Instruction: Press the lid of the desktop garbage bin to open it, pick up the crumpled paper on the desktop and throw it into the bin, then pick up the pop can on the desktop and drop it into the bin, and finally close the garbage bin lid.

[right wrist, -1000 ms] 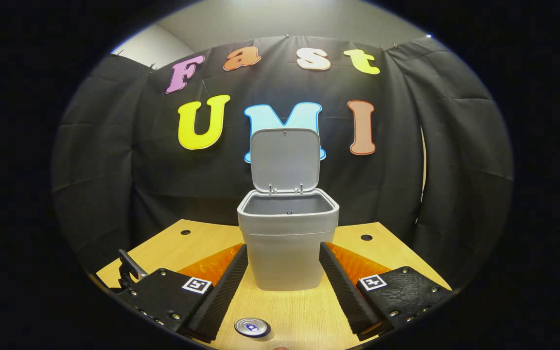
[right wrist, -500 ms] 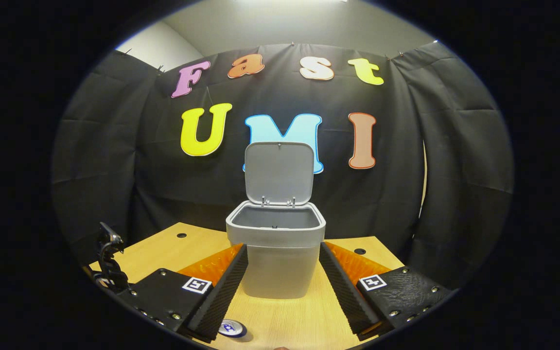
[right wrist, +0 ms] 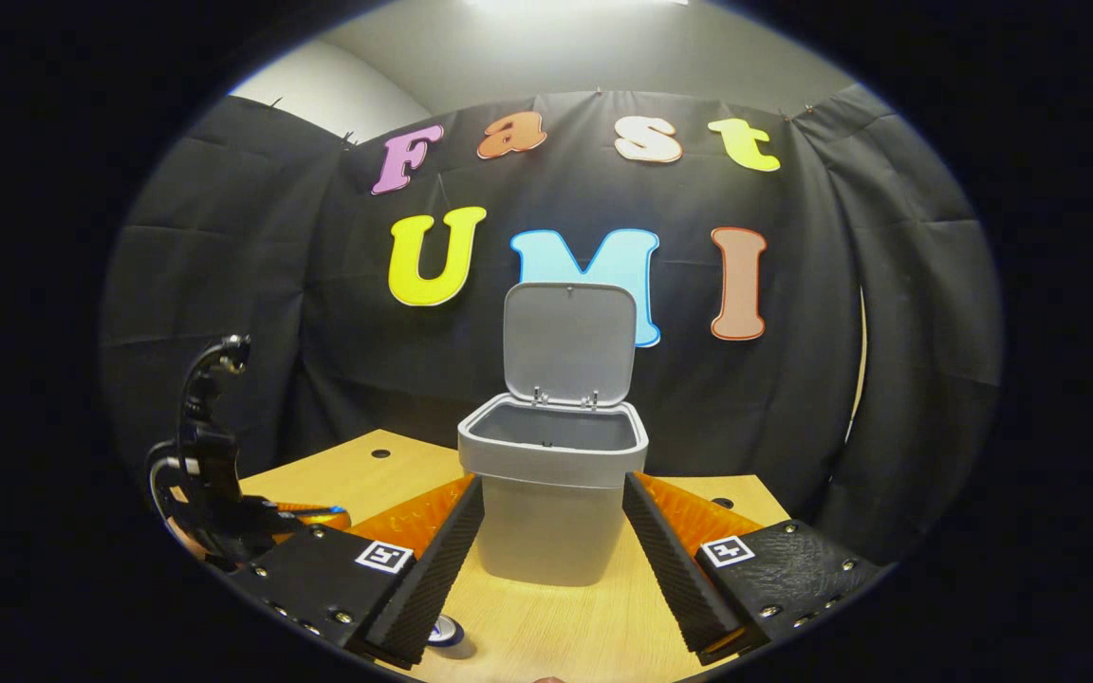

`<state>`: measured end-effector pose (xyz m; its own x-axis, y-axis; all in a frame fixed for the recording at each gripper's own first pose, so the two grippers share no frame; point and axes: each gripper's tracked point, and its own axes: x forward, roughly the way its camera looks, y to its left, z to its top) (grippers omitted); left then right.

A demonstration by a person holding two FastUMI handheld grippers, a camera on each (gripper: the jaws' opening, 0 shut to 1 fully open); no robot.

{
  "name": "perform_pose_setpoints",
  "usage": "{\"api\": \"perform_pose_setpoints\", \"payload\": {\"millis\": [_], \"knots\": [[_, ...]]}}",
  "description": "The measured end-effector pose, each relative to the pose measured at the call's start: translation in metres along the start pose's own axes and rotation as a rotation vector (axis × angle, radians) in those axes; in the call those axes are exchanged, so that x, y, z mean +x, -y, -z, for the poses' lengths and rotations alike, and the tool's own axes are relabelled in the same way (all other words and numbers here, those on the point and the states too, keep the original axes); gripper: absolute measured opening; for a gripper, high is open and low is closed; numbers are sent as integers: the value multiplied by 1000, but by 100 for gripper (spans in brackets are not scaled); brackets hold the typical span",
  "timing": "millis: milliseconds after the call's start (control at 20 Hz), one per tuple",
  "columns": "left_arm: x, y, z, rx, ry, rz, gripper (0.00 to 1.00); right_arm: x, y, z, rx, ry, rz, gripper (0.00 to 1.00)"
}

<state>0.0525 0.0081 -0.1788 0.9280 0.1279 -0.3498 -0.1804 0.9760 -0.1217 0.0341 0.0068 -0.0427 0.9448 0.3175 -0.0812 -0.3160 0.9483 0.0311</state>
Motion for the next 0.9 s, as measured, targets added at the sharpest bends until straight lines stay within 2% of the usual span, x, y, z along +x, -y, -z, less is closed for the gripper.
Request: {"api": "perform_pose_setpoints", "payload": {"millis": [150,400,700,900], "knots": [[9,23,-40,-12,69,53,16,0,6,0,7,3,26,95],[18,52,-98,25,157,141,17,3,8,-5,34,23,80,95],[22,85,-147,52,238,261,18,6,1,-5,54,30,150,95],[36,100,-173,51,279,318,17,-3,1,-5,18,25,195,94]]}}
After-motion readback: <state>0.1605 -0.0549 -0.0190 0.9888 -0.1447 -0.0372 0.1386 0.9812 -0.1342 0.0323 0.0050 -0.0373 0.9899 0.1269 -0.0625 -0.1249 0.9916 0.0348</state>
